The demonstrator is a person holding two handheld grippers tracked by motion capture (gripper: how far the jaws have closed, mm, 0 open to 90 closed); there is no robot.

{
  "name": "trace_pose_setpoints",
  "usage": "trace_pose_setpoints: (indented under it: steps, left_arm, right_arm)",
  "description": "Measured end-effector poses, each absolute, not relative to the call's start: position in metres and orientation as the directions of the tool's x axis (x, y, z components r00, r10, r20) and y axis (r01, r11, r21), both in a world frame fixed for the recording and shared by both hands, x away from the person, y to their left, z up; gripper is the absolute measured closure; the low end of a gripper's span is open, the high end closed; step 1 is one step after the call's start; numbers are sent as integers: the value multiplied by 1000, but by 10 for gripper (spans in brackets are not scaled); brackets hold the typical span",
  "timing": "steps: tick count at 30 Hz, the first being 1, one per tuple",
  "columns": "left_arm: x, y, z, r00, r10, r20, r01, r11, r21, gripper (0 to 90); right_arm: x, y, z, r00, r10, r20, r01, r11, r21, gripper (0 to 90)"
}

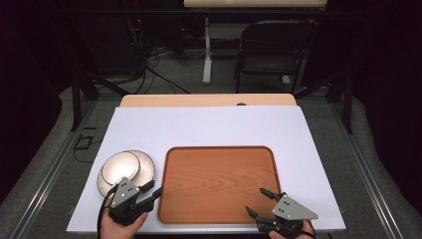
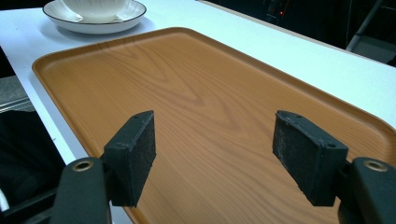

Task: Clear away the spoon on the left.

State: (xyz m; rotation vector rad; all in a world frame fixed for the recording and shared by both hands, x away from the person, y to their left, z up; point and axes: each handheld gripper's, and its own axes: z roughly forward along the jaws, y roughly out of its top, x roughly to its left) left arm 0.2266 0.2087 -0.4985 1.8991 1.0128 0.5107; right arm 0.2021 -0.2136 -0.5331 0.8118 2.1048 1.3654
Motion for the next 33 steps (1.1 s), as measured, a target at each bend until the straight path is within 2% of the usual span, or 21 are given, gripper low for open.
trace_pose_setpoints:
  steps: [6,19,33]
  left_arm:
    - [226,215,-493,552,832,-54,463,-253,849,684]
    - [226,234,-485,454,890,-38,499,-218,839,893]
    - [231,255,-481,331,943,-21,557,-177,811,900]
  right_arm:
    - [202,-214,-533,-697,712,-88,211,321,923,298]
    - [202,-213,-533,-698,711,-83,214,318,923,298]
    - [202,-213,-534,-696,713,-87,215,323,922,297]
